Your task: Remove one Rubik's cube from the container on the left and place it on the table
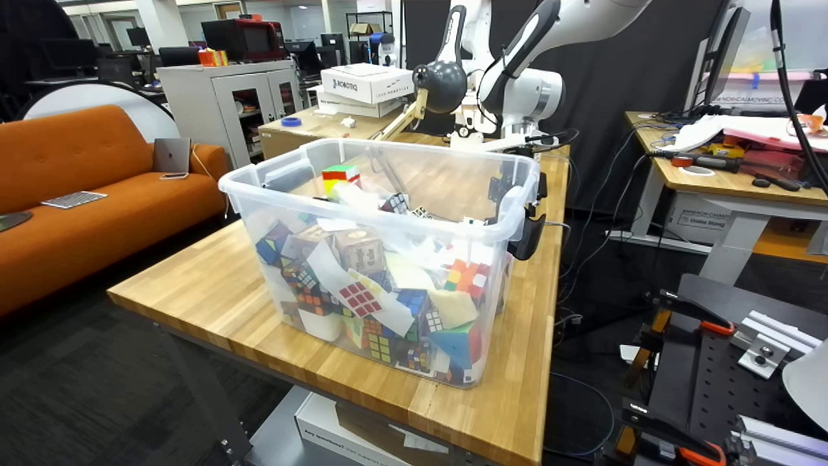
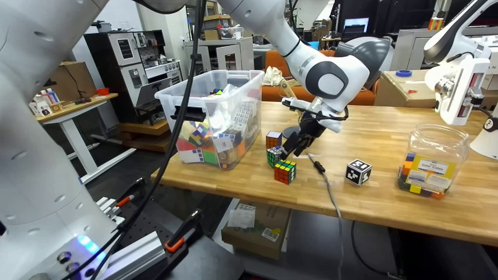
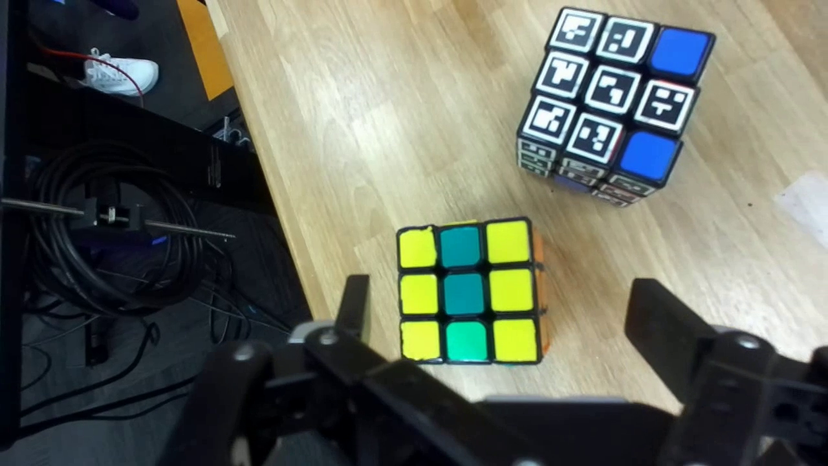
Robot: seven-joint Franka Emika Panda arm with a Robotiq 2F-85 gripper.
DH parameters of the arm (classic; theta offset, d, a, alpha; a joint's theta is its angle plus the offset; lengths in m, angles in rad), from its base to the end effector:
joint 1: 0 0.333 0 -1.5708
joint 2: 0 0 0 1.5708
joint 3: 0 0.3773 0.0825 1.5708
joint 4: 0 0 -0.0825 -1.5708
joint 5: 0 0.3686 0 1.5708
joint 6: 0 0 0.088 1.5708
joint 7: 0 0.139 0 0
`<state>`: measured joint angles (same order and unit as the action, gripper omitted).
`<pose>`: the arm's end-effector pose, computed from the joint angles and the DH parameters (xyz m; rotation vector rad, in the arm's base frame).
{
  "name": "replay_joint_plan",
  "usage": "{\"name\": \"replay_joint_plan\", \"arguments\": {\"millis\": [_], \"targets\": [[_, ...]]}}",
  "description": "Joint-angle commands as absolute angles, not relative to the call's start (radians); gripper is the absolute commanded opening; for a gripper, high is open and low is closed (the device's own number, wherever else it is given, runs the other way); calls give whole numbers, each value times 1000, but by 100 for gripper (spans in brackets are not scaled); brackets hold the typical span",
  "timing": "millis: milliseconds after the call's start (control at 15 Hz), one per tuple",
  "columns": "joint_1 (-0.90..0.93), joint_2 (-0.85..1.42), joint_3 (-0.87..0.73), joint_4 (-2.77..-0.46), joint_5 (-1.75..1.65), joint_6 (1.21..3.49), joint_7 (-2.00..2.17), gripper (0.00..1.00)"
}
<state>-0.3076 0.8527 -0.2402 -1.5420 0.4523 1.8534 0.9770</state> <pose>0.5995 -0.2854 0.1516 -1.9110 2.2496 0.7995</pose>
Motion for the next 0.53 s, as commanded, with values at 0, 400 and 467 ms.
{"name": "replay_joint_plan", "arguments": {"millis": [0, 400, 467], "targets": [[-318, 804, -233, -1574, 454, 1844, 962, 100], [-289, 583, -258, -1749, 405, 1877, 904, 100], [-285, 539, -262, -1783, 393, 1877, 899, 100]]}}
